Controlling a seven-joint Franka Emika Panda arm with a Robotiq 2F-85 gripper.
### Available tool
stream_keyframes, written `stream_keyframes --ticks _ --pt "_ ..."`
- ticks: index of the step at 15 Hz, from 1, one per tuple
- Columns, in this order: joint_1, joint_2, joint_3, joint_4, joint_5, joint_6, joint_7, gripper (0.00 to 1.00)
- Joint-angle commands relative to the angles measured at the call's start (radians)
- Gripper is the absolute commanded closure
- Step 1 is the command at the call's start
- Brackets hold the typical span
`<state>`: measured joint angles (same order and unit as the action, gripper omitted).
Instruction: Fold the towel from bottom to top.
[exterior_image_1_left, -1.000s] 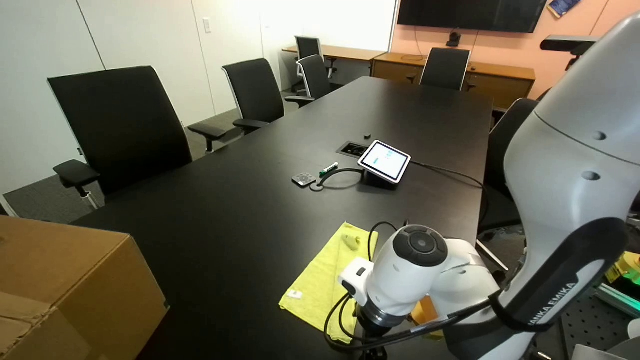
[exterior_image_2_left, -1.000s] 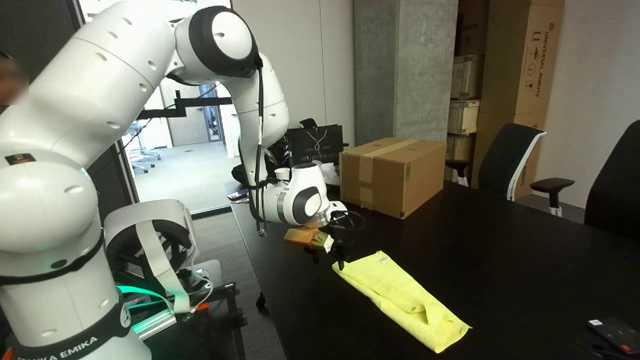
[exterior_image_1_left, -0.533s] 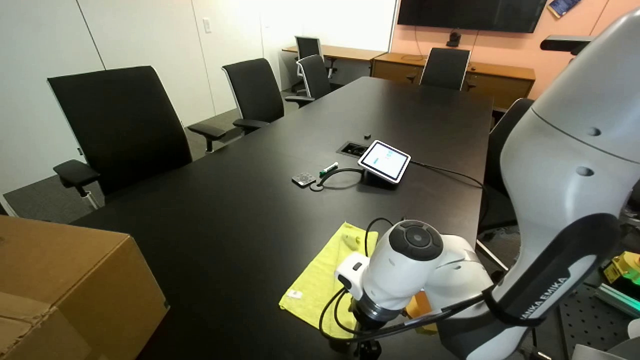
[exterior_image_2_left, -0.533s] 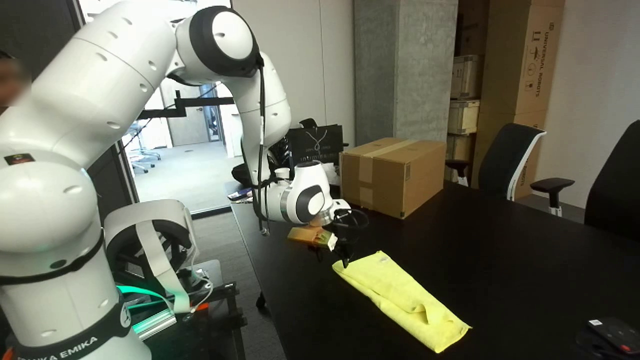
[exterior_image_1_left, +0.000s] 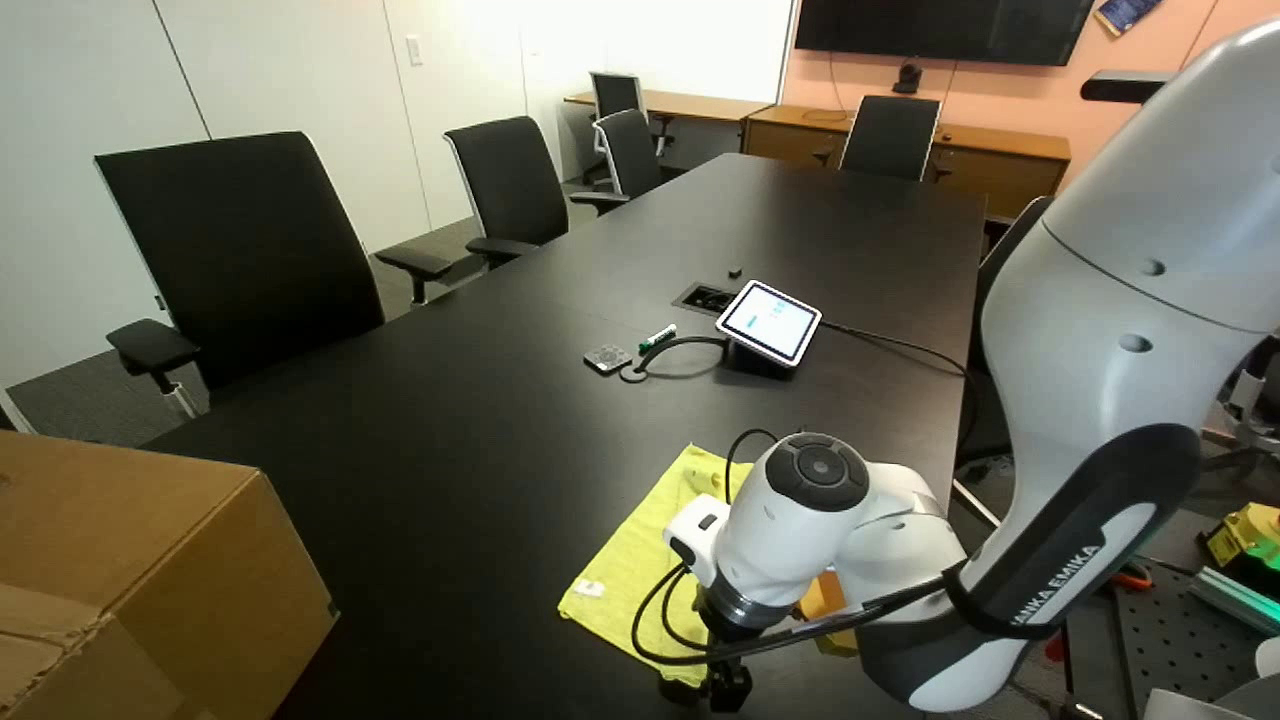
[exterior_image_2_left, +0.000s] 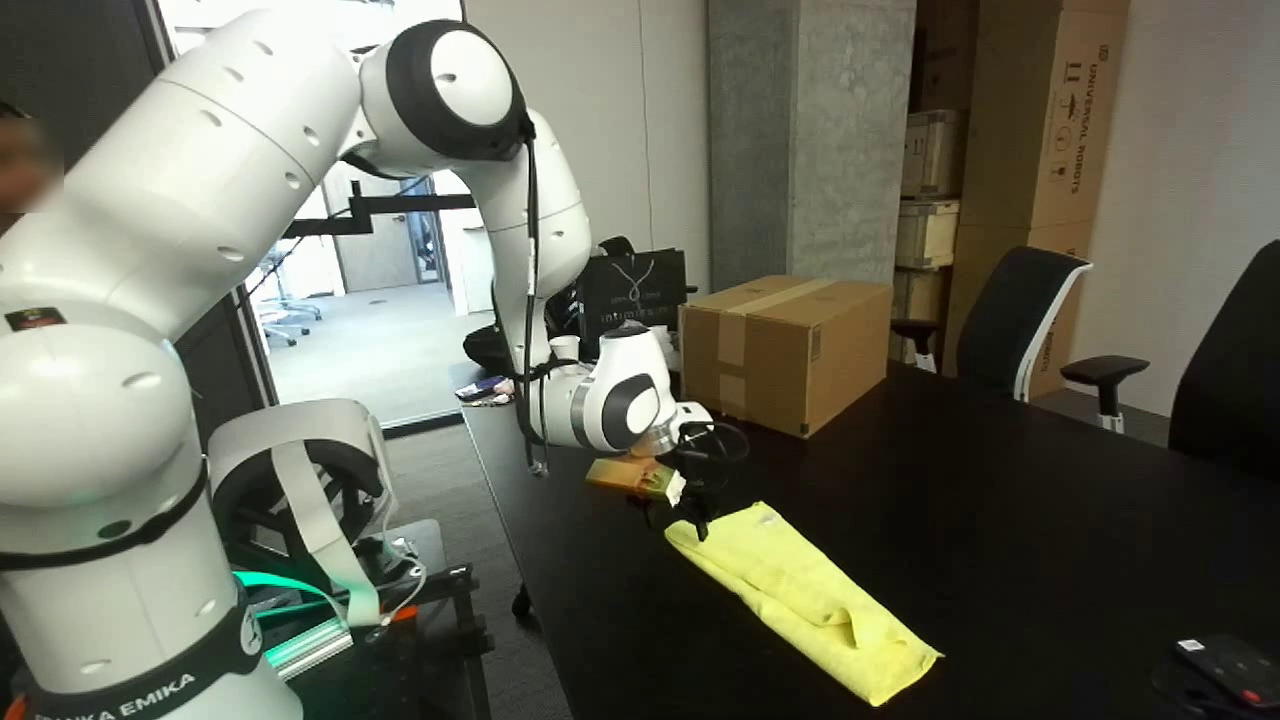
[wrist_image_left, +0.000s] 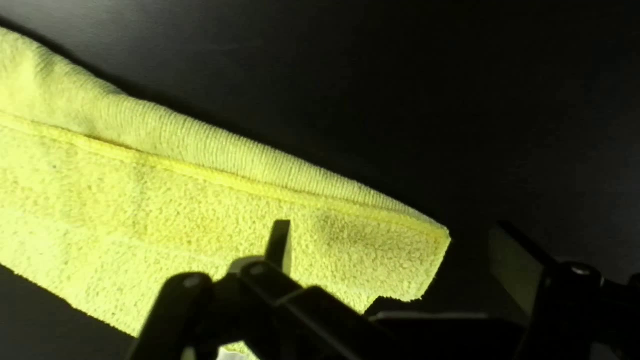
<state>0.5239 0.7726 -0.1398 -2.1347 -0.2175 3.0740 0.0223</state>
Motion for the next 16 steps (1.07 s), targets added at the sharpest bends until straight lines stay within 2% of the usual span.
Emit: stream_keyframes --ticks 1,16 --pt "-0.002 0.016 -0.007 0.032 0.004 -0.013 0.01 0.0" --pt "-0.03 0.058 0.0 0.091 0.002 -0.062 0.018 0.0"
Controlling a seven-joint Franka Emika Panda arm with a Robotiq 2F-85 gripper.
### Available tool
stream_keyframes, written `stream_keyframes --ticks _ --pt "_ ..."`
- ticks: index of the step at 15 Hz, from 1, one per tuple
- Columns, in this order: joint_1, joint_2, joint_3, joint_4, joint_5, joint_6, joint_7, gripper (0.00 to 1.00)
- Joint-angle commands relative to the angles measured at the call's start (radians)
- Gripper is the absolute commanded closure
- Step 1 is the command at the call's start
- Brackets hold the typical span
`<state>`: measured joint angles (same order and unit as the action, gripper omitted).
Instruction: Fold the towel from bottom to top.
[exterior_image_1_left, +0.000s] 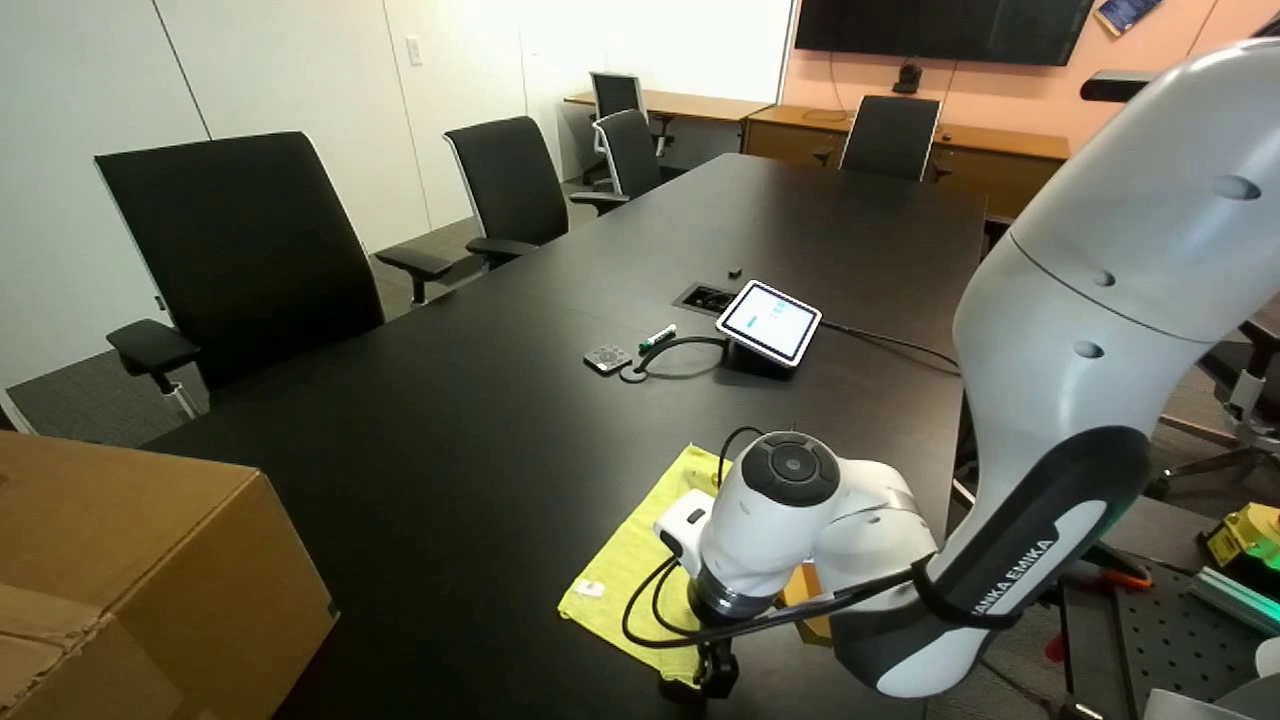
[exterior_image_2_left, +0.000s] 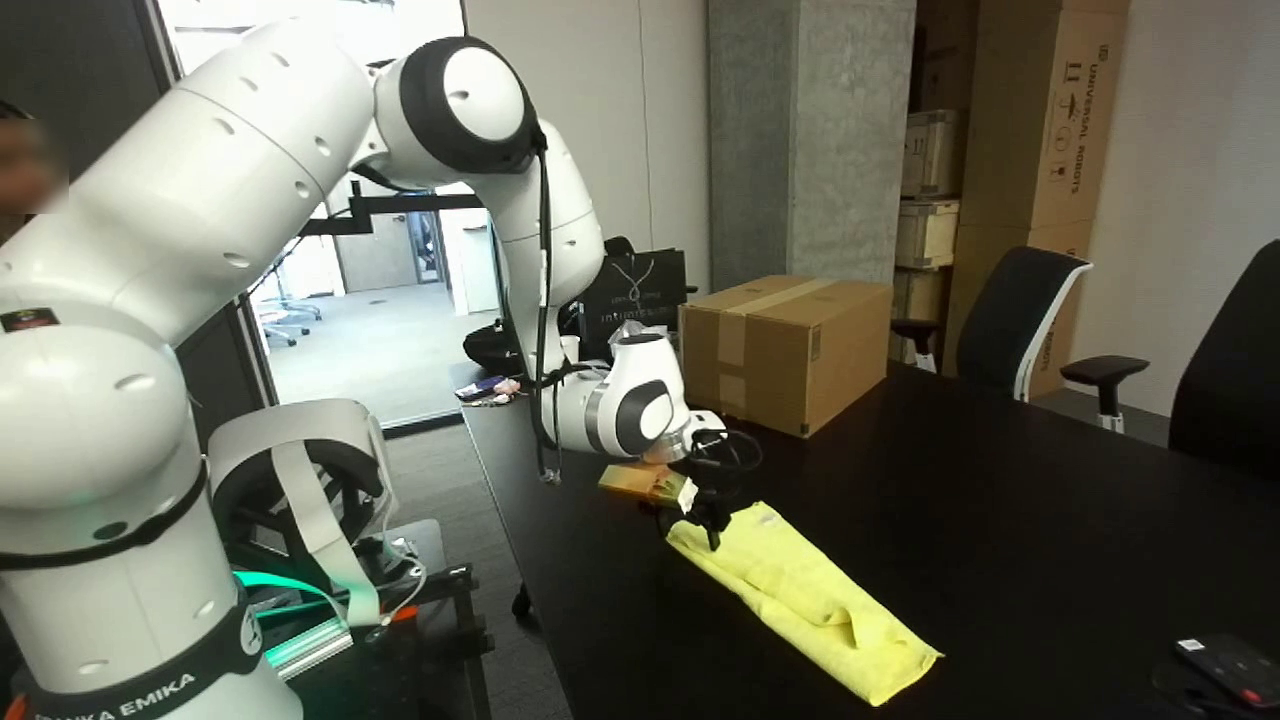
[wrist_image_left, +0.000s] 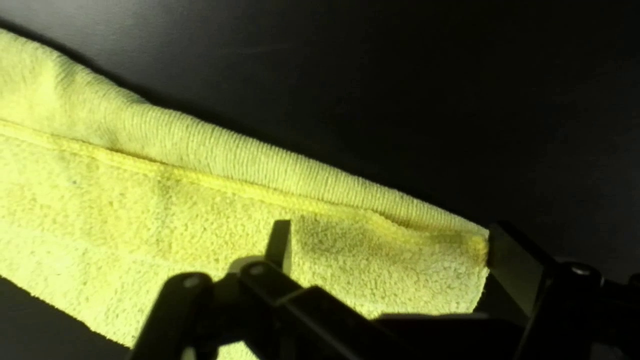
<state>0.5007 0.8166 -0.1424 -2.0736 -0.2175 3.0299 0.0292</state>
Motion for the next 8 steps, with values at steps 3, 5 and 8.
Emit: stream_keyframes --ticks 3,5,8 --pt "-0.014 0.014 0.006 0.037 0.002 -0.026 0.012 0.01" --pt "-0.012 0.021 0.001 0.047 0.0 -0.033 0.016 0.1" --pt "-0.008 0.017 -0.007 0.053 -0.005 -0.044 0.021 0.18"
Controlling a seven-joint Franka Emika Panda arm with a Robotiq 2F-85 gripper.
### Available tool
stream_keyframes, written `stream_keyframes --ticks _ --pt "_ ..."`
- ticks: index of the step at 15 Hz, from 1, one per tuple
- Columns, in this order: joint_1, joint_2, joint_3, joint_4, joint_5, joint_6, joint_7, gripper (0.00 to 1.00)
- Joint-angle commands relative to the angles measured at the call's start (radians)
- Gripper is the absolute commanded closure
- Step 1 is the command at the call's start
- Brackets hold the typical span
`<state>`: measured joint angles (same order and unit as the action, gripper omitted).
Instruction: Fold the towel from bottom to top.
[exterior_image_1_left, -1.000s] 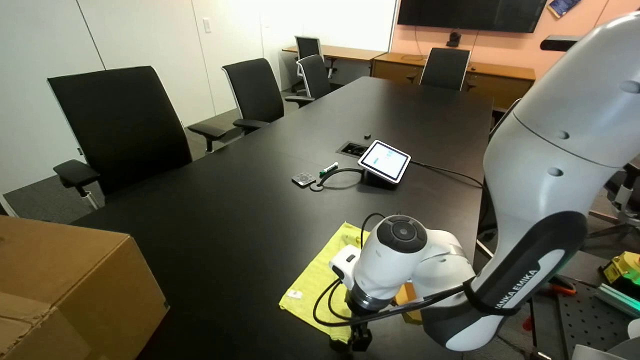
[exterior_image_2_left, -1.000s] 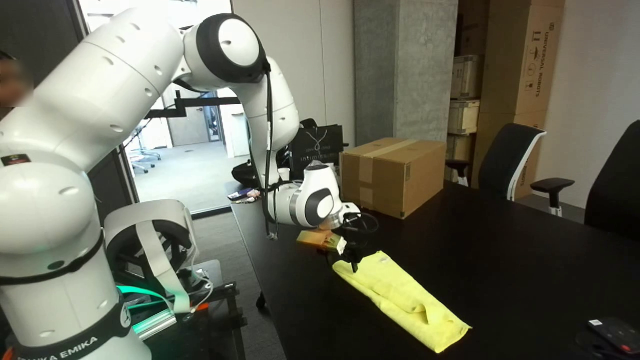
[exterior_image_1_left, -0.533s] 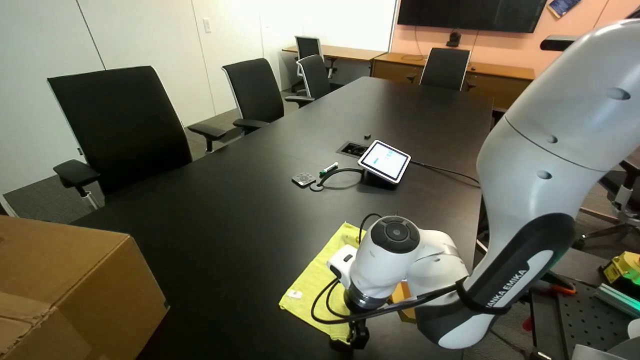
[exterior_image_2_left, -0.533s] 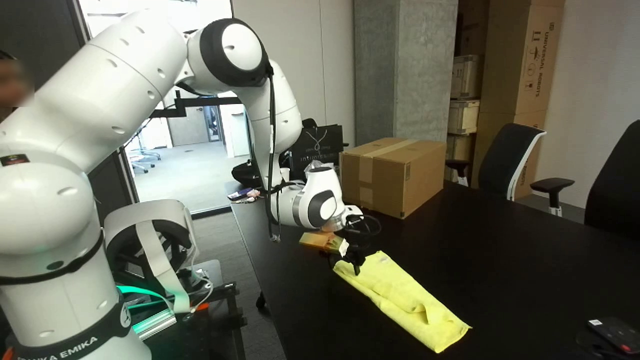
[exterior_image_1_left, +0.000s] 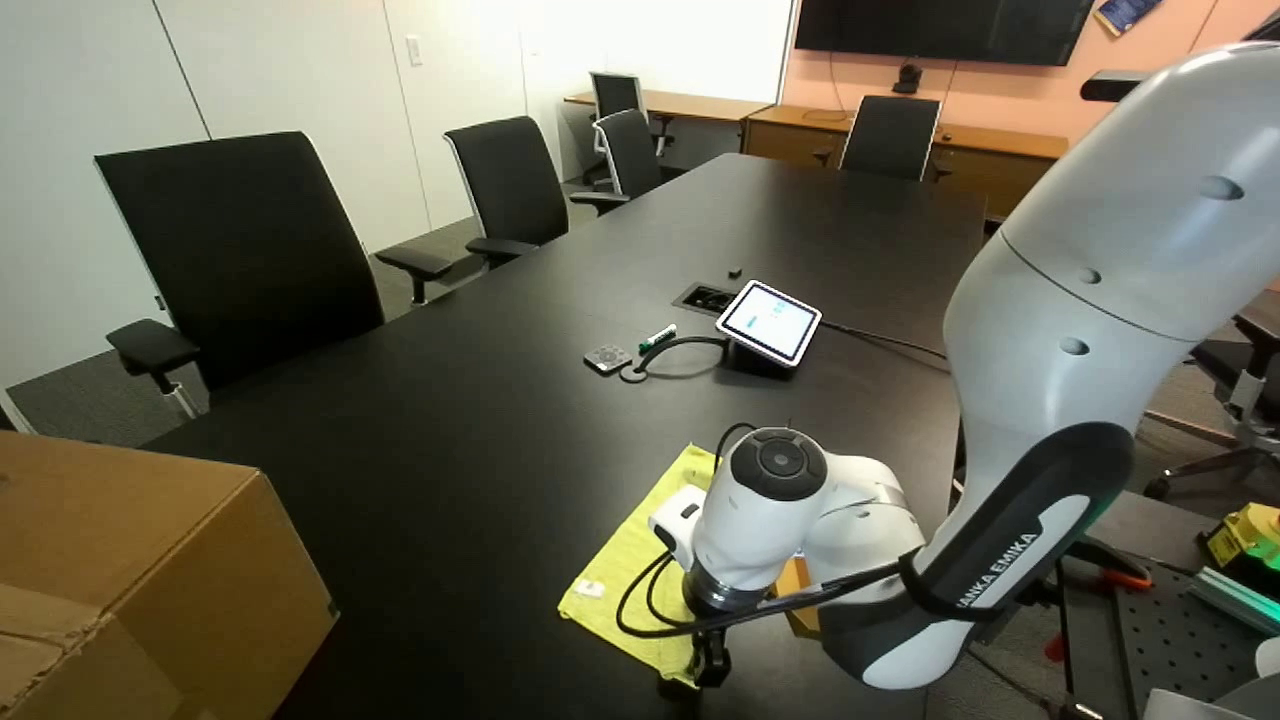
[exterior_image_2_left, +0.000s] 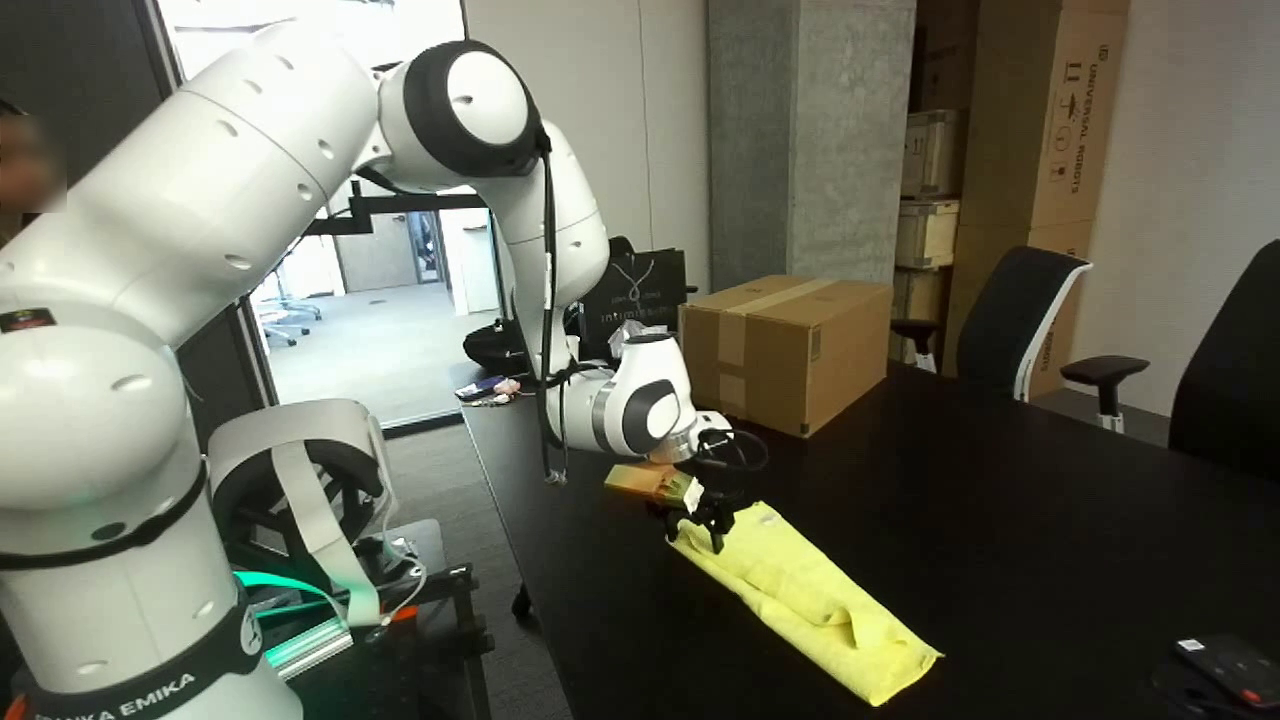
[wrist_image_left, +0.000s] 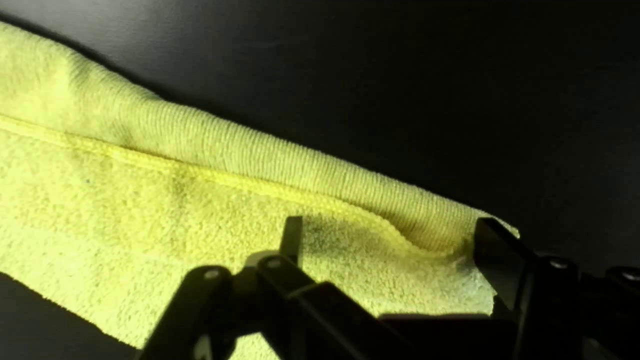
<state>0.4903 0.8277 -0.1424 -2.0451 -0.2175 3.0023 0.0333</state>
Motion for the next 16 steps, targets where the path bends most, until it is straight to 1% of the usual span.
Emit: stream_keyframes --ticks 1,2,3,4,6,7,9,10,12,14,16 --pt "0.002 -0.001 -0.006 0.023 -0.006 -0.019 0.017 0.23" --pt "0.0 -0.008 -0.004 0.021 -0.006 -0.023 0.016 0.2" --pt "0.003 -0.002 -0.009 0.026 -0.007 -0.022 0.019 0.19" --pt "0.005 -0.001 -0.012 0.029 -0.008 -0.021 0.022 0.21" --pt "0.005 -0.009 -0.013 0.027 -0.009 -0.023 0.023 0.2" --pt "0.008 -0.004 -0.018 0.032 -0.01 -0.019 0.026 0.23" --pt "0.004 -0.018 -0.015 0.027 -0.009 -0.023 0.023 0.33" --pt "0.006 -0.01 -0.018 0.034 -0.009 -0.023 0.025 0.47" --pt "0.004 -0.012 -0.017 0.035 -0.008 -0.028 0.026 0.68" --pt "0.005 -0.005 -0.019 0.04 -0.008 -0.029 0.029 0.84" --pt "0.003 -0.015 -0.017 0.035 -0.006 -0.032 0.031 0.95"
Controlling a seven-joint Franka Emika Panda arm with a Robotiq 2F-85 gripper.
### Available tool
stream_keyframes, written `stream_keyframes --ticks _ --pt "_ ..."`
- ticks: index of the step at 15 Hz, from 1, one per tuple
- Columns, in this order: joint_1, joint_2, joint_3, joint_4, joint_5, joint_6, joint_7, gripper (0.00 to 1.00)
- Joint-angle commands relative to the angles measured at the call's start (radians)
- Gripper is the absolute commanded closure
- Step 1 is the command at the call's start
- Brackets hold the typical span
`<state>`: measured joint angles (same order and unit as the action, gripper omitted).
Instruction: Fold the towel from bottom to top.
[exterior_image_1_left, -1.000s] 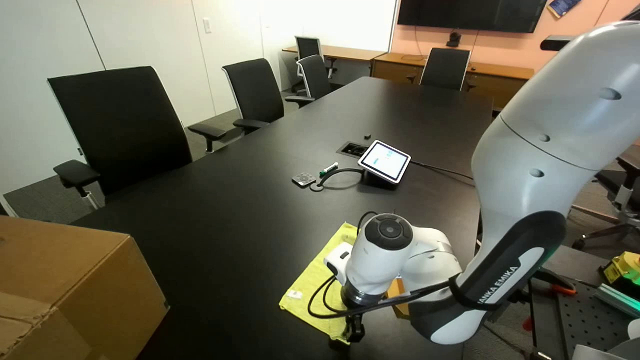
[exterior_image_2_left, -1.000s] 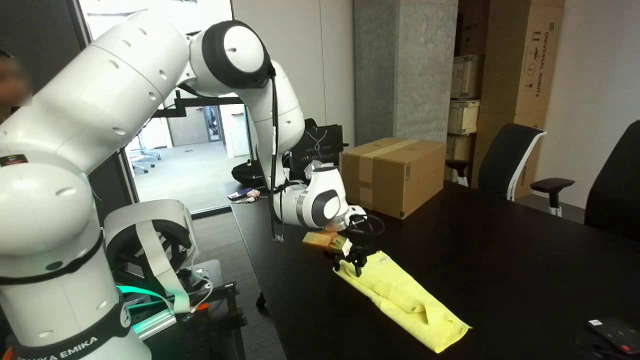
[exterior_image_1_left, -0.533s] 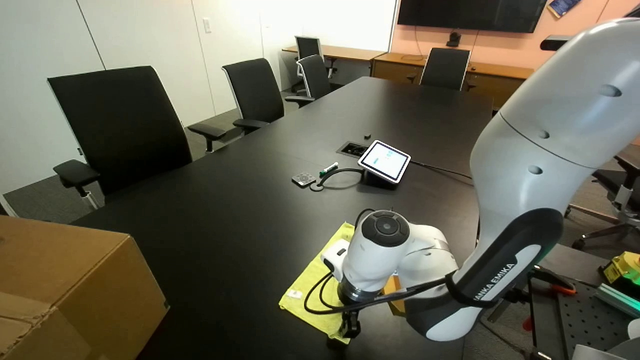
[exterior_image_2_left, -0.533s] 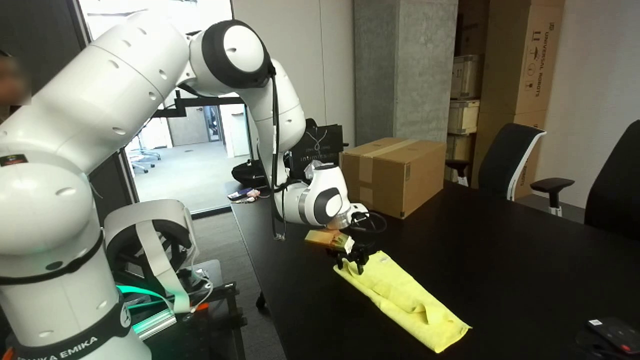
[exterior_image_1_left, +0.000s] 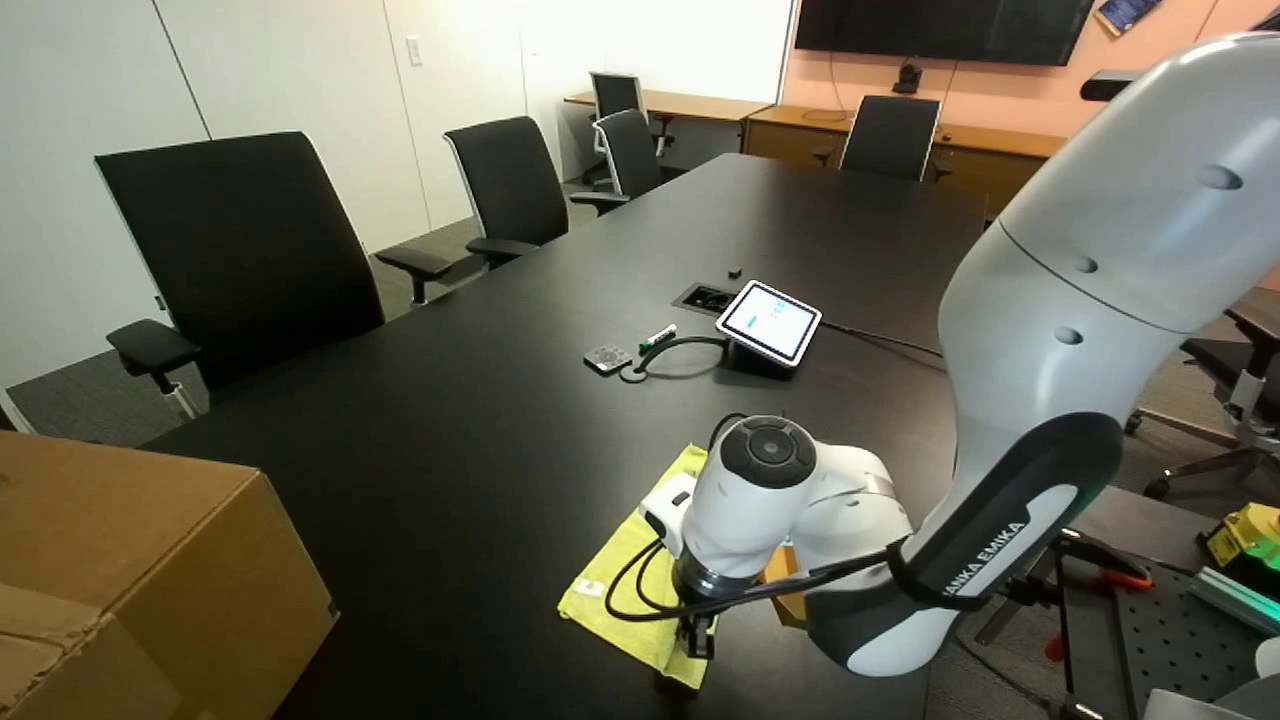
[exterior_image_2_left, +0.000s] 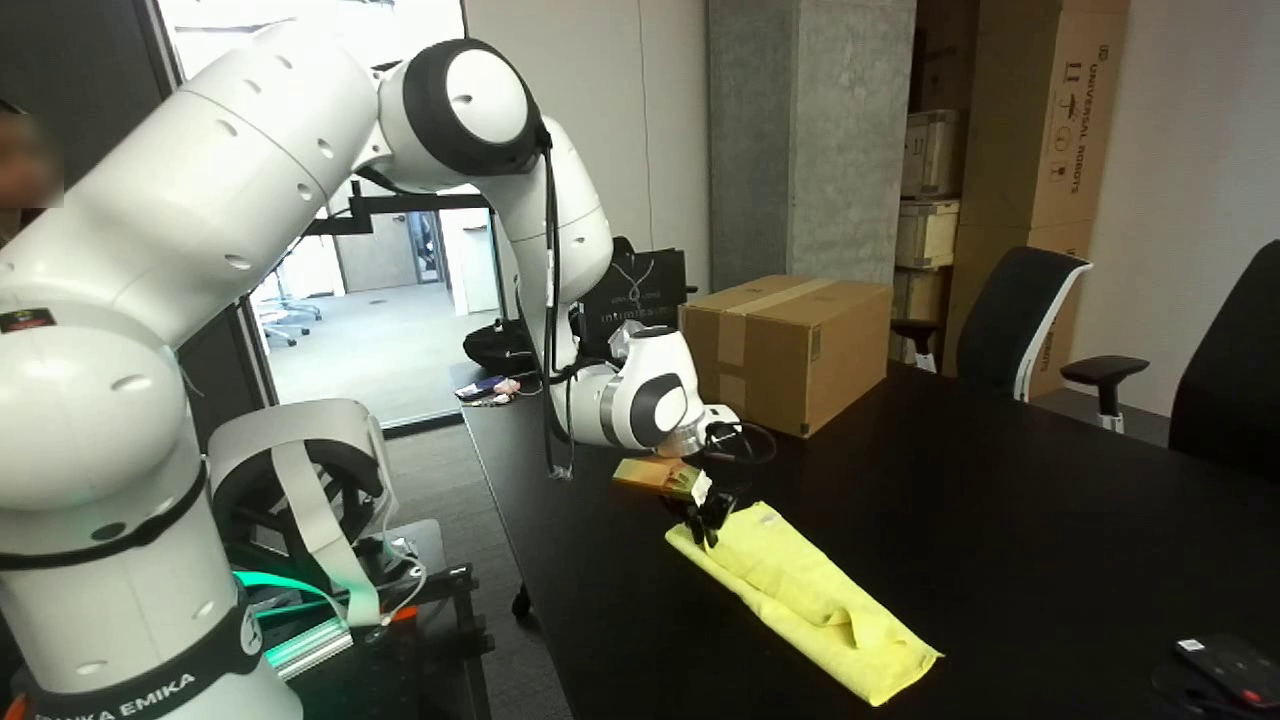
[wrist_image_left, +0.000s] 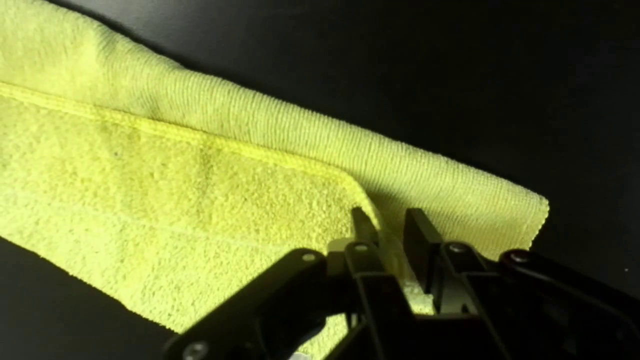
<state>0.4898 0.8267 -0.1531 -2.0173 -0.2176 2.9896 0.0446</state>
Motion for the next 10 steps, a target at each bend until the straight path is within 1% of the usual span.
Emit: stream_keyframes --ticks 1,3,4,5,10 --pt "0.011 -0.014 -0.016 0.008 -0.007 -0.012 0.028 0.97" --pt "0.013 -0.027 -0.023 0.005 -0.007 -0.007 0.035 1.0" --pt "0.014 -0.034 -0.029 0.006 -0.007 -0.002 0.04 0.97" --pt "0.012 -0.041 -0.03 0.008 -0.006 0.001 0.044 0.97" --pt "-0.013 -0.092 -0.022 0.027 0.004 0.002 0.061 0.97"
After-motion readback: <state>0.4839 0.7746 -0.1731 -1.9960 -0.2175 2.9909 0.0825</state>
